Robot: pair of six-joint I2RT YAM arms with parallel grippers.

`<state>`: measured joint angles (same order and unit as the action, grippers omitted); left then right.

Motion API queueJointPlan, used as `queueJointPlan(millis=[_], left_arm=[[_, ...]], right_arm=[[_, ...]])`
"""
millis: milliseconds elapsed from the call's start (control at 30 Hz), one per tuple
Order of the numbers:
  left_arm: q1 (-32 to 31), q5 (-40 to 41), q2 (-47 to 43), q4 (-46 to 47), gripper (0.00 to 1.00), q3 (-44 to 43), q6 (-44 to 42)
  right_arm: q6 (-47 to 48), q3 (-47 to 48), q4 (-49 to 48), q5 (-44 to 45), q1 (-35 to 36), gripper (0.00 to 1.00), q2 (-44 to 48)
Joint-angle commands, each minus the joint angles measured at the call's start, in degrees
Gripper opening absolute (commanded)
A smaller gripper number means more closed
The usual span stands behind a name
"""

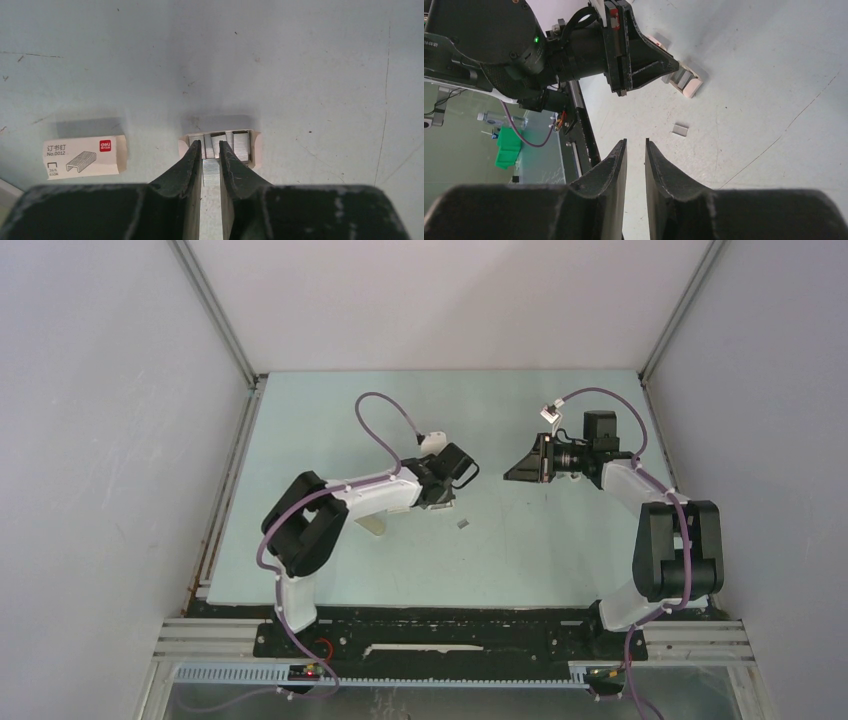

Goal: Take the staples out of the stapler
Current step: Place the staple in the staple box.

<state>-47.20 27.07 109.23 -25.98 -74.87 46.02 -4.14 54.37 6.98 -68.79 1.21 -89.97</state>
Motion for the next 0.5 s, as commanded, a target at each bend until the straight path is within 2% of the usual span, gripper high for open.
queueJointPlan(millis=[0,467], left_arm=[[-0.98,3.84,1.06,1.37,0.20,-3.18,-0.58],[-1.08,5.54,2.24,1.60,0.20,-3.01,0.17]], right_arm=[[0.34,1.79,-1.12,-1.34,-0.35,0.27,-0.35],[0.35,1.77,-1.18,-2.03,-0.33,0.26,-0.72]])
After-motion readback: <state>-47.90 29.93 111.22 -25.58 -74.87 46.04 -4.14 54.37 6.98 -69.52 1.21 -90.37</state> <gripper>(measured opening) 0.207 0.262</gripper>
